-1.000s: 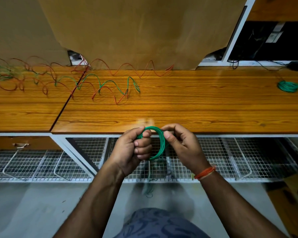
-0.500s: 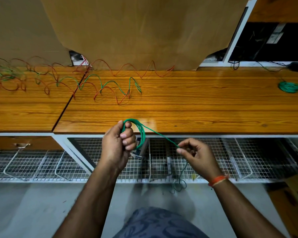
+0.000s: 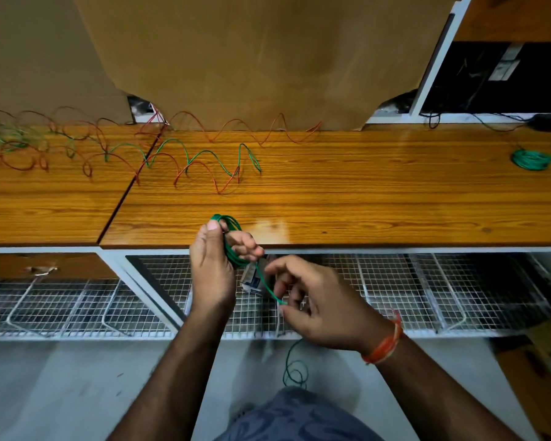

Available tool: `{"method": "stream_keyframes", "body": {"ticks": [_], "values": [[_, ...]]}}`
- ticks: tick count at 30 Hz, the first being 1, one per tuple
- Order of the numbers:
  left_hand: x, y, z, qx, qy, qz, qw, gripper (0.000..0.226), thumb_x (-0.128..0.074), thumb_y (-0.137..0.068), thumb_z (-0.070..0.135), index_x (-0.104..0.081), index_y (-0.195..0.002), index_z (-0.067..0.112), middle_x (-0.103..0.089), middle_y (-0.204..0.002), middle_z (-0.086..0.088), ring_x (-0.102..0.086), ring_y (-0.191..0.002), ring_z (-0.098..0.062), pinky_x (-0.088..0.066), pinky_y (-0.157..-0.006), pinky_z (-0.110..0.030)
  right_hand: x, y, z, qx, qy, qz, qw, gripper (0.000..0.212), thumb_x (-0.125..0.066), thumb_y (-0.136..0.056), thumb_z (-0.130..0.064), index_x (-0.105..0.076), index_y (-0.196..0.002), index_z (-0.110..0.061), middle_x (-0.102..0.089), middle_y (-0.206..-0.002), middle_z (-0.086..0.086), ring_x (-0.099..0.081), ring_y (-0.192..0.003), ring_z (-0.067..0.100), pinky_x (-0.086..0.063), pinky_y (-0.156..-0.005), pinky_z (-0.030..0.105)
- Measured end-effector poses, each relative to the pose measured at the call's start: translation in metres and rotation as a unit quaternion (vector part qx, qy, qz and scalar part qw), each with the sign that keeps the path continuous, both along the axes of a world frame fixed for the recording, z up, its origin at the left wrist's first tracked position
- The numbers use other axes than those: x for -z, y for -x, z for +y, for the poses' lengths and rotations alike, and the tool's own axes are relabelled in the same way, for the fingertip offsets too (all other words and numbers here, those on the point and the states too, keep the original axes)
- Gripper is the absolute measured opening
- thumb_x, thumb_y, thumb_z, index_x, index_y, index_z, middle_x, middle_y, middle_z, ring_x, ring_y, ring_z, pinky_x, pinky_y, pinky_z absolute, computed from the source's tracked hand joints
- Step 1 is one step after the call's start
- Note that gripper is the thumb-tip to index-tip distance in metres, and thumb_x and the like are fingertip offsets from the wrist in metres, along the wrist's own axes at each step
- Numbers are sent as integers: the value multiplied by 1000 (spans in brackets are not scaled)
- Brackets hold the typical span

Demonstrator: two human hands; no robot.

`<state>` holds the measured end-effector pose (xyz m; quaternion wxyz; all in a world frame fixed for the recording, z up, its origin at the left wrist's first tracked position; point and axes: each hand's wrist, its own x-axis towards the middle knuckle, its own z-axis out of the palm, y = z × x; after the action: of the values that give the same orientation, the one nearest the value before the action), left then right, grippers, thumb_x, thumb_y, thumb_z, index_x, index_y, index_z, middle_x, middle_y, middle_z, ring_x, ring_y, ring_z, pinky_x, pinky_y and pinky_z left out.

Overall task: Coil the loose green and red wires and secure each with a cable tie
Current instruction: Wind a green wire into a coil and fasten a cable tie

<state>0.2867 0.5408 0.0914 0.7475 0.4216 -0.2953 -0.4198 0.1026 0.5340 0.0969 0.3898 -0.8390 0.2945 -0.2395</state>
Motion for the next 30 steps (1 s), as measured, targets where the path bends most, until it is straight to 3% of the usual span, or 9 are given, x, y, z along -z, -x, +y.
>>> {"method": "stream_keyframes", "body": {"ticks": [4,8,11,17,19,22,25,28,30], "values": [[-1,-20,1,-79,16,66,995,27,-29,-113,23,-45,-92,14,-61,-59,-5,-59,-52,-19,-51,-52,-27,15,10,-4,90,-64,-12,994,24,-73,-86,-3,-68,-103,-19,-66,-83,-3,-58,-68,4,-52,-62,27],[-2,-30,3,-105,28,132,985,28,-30,-113,22,-43,-90,15,-58,-57,-4,-56,-51,-16,-51,-54,-26,29,17,-6,172,-34,-14,984,17,-78,-86,-7,-73,-88,-23,-67,-75,-10,-63,-71,3,-48,-65,16],[1,-29,6,-90,13,70,993,30,-27,-114,25,-44,-92,15,-65,-61,-5,-65,-55,-19,-54,-56,-26,24,11,-3,137,45,1,990,11,-77,-89,-12,-76,-90,-23,-67,-83,-13,-64,-81,6,-46,-69,13],[9,-13,14,-9,-17,-115,993,29,-25,-114,27,-42,-102,8,-71,-71,-13,-68,-59,-25,-54,-54,-27,-2,-9,-2,48,126,-65,989,7,-74,-92,-14,-78,-98,-15,-65,-91,-5,-61,-87,6,-48,-74,20],[16,-7,17,24,-30,-158,987,31,-29,-113,30,-45,-95,10,-68,-66,-9,-62,-53,-22,-51,-52,-26,-11,-15,-5,34,146,-77,986,8,-74,-93,-15,-78,-99,-14,-63,-90,-2,-60,-85,8,-46,-73,21],[21,0,23,87,-39,-166,981,33,-38,-107,33,-49,-86,10,-48,-54,1,-41,-44,-13,-36,-44,-22,-23,-22,-13,38,183,-83,979,9,-74,-91,-10,-77,-100,-12,-65,-92,-1,-60,-86,10,-48,-74,23],[18,4,25,166,-60,-103,979,35,-38,-100,37,-50,-78,12,-35,-52,7,-26,-43,-7,-22,-43,-18,-33,-25,-22,46,193,-105,975,18,-76,-88,0,-75,-105,-9,-69,-98,2,-65,-94,14,-52,-79,27],[16,3,28,189,-92,-55,976,48,-36,-98,50,-61,-78,14,-27,-51,7,-16,-42,-6,-11,-47,-19,-34,-26,-30,71,174,-128,974,21,-77,-88,-1,-76,-107,-11,-68,-97,0,-65,-95,14,-52,-80,26],[15,1,31,194,-92,-41,976,46,-41,-101,48,-61,-76,16,-24,-51,6,-14,-44,-7,-10,-48,-20,-29,-30,-32,99,143,-145,974,21,-77,-88,-2,-76,-107,-12,-67,-96,-1,-64,-94,13,-53,-79,29]]}}
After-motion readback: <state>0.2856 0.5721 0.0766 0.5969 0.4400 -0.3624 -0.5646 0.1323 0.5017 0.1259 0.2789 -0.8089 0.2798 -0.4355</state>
